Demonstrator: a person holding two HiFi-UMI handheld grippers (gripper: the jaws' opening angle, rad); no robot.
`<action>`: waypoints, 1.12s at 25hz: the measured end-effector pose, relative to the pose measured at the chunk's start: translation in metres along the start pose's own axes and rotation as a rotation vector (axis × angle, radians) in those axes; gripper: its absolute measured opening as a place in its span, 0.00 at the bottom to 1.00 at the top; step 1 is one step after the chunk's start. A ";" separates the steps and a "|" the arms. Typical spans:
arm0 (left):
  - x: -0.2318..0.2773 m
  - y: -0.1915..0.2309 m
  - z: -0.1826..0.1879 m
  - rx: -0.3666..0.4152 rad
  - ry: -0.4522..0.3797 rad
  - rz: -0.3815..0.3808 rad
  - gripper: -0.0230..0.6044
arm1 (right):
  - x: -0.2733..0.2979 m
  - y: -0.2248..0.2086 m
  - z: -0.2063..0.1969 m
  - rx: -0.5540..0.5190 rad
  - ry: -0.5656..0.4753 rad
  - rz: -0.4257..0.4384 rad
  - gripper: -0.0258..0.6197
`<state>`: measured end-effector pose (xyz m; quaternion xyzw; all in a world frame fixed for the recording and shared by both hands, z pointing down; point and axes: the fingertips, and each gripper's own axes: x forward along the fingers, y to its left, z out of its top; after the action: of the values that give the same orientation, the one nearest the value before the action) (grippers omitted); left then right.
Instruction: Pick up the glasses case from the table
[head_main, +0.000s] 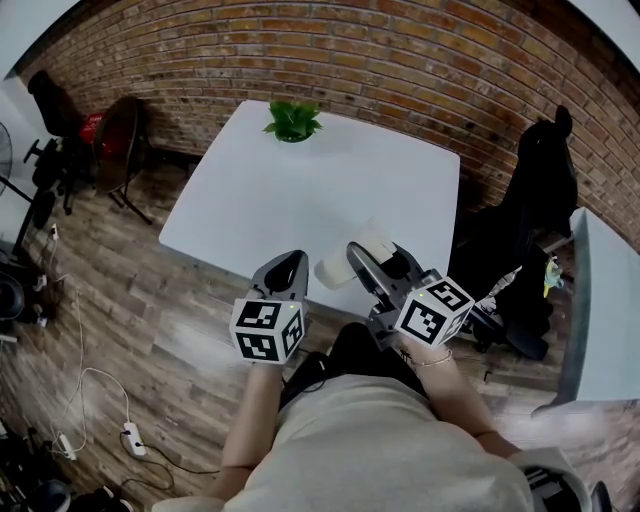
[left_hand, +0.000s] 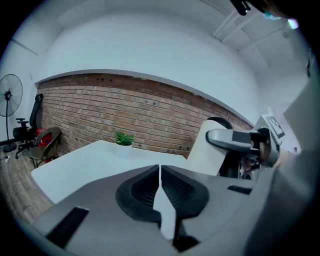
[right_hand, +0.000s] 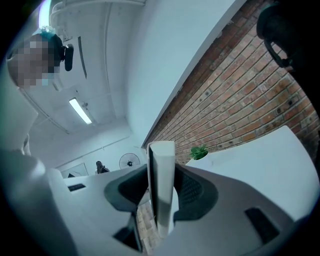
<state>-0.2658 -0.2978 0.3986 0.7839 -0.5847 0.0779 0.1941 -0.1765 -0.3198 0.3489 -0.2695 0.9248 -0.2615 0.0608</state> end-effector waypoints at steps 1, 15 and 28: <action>0.000 0.000 0.000 -0.006 0.000 0.004 0.06 | 0.000 0.000 -0.002 0.008 -0.001 0.002 0.27; 0.008 -0.012 -0.005 -0.035 0.035 -0.043 0.06 | -0.004 -0.009 0.005 0.006 -0.016 -0.022 0.27; 0.010 -0.012 -0.015 -0.067 0.076 -0.065 0.06 | -0.003 -0.015 -0.002 0.024 0.002 -0.031 0.27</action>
<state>-0.2500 -0.2975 0.4135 0.7919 -0.5535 0.0817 0.2447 -0.1677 -0.3285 0.3584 -0.2827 0.9174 -0.2739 0.0590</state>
